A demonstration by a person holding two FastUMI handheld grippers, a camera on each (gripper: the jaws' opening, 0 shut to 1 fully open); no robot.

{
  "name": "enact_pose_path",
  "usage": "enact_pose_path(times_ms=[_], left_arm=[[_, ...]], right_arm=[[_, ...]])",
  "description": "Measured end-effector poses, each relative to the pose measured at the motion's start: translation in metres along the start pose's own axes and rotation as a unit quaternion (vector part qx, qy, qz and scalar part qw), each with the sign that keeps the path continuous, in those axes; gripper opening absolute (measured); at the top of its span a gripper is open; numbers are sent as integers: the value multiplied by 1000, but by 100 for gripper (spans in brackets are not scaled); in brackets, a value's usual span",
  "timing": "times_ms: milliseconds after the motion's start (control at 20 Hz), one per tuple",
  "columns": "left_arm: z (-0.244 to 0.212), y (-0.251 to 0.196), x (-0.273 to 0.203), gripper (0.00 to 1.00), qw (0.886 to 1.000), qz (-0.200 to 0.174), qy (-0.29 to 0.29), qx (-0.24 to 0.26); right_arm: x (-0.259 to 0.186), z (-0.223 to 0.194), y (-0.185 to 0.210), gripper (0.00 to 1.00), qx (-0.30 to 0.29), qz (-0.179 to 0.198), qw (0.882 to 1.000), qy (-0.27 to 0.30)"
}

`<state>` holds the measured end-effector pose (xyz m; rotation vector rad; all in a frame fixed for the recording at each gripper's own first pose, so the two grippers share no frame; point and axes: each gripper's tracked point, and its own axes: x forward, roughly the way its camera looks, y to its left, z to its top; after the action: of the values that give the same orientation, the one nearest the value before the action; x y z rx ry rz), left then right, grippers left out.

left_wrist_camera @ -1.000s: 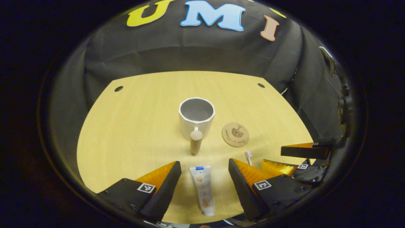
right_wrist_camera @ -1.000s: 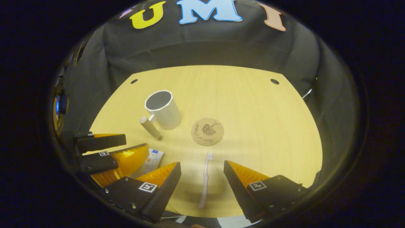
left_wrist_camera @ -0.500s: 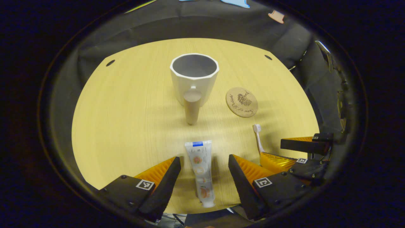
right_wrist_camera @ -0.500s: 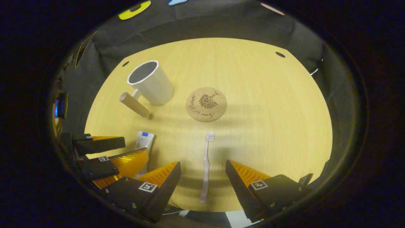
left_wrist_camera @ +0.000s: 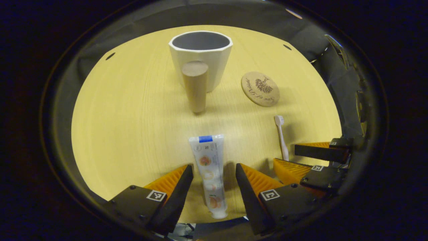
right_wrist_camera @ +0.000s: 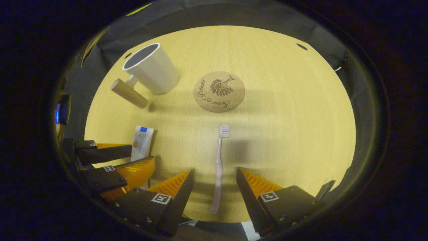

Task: Put the toothbrush and toothpaste on the desktop into the cup, then pick up the cup and place it on the coaster on the desktop.

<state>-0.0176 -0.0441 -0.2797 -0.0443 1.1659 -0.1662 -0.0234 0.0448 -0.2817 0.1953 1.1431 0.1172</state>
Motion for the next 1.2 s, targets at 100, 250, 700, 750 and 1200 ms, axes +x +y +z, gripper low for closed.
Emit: enact_pose_path(times_ms=[100, 250, 700, 750, 1200], left_arm=[[-4, 4, 5, 87, 1000, 0, 5, -5], [-5, 7, 6, 78, 1000, 7, 6, -6], [-3, 11, 9, 46, 1000, 16, -3, 13], [1, 12, 9, 42, 1000, 17, -5, 10], [2, 11, 5, 30, 999, -2, -50, 1]], right_arm=[[3, -2, 1, 72, -3, 0, 1000, 5], [6, -8, -1, 70, -17, -9, 1000, 24], [6, -9, -9, 13, -10, -22, 999, 24], [5, -8, -11, 13, -3, -22, 1000, 18], [-1, -7, -12, 6, 13, 12, 1000, -1]])
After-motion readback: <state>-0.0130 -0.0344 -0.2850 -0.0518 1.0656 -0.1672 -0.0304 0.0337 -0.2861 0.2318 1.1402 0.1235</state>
